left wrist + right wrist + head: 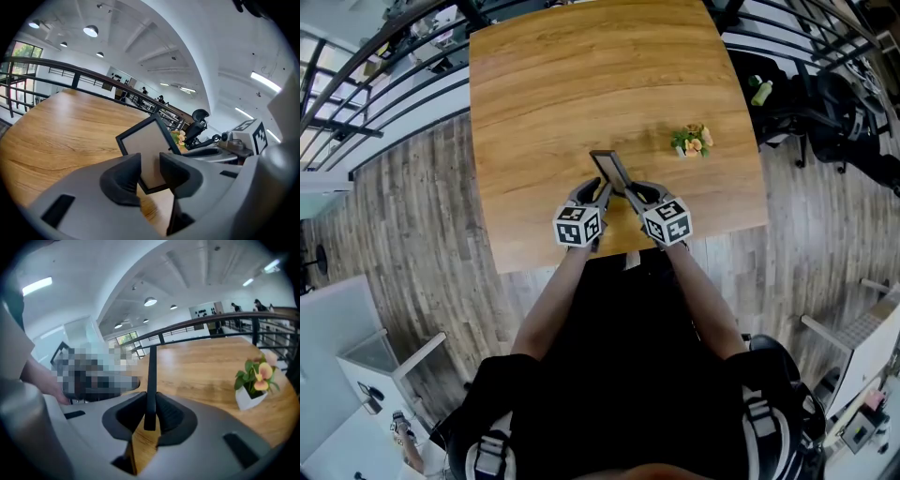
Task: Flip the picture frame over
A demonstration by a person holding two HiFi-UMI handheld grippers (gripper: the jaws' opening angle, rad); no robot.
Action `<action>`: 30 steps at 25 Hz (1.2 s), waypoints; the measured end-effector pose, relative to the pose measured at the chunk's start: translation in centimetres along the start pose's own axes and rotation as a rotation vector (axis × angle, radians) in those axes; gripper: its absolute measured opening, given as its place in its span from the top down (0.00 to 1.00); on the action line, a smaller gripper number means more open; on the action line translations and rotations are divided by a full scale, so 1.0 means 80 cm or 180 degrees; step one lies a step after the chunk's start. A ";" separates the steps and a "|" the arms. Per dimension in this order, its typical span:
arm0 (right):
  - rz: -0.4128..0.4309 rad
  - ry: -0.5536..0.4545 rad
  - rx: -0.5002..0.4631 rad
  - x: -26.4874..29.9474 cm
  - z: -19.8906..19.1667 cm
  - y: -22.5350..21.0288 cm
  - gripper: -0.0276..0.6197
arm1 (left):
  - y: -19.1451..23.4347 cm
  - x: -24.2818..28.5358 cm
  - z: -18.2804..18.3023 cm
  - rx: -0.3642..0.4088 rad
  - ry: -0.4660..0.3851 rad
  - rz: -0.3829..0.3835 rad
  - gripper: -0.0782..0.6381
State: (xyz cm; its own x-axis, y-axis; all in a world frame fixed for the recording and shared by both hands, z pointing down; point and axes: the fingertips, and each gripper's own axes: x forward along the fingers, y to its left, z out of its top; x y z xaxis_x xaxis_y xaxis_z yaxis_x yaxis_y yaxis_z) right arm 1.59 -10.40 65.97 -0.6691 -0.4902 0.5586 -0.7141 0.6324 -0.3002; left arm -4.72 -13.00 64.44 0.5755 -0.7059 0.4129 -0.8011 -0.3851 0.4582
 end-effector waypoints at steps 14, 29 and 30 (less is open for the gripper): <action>-0.0231 0.0152 -0.0630 0.001 -0.011 0.007 0.84 | -0.023 0.011 0.011 -0.0781 -0.0085 -0.0270 0.65; -0.0310 0.0136 -0.0961 -0.002 -0.008 0.022 0.84 | -0.015 0.027 -0.007 -0.1567 0.0037 -0.0248 0.64; -0.0319 0.0131 -0.1008 -0.003 -0.009 0.022 0.84 | -0.013 0.027 -0.008 -0.1582 0.0042 -0.0234 0.64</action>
State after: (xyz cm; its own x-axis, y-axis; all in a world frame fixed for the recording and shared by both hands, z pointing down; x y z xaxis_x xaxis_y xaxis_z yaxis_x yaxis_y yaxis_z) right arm 0.60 -8.75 65.85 -0.5853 -0.5388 0.6059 -0.6720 0.7405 0.0093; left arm -2.54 -13.72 65.37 0.6320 -0.6787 0.3740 -0.5850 -0.1014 0.8046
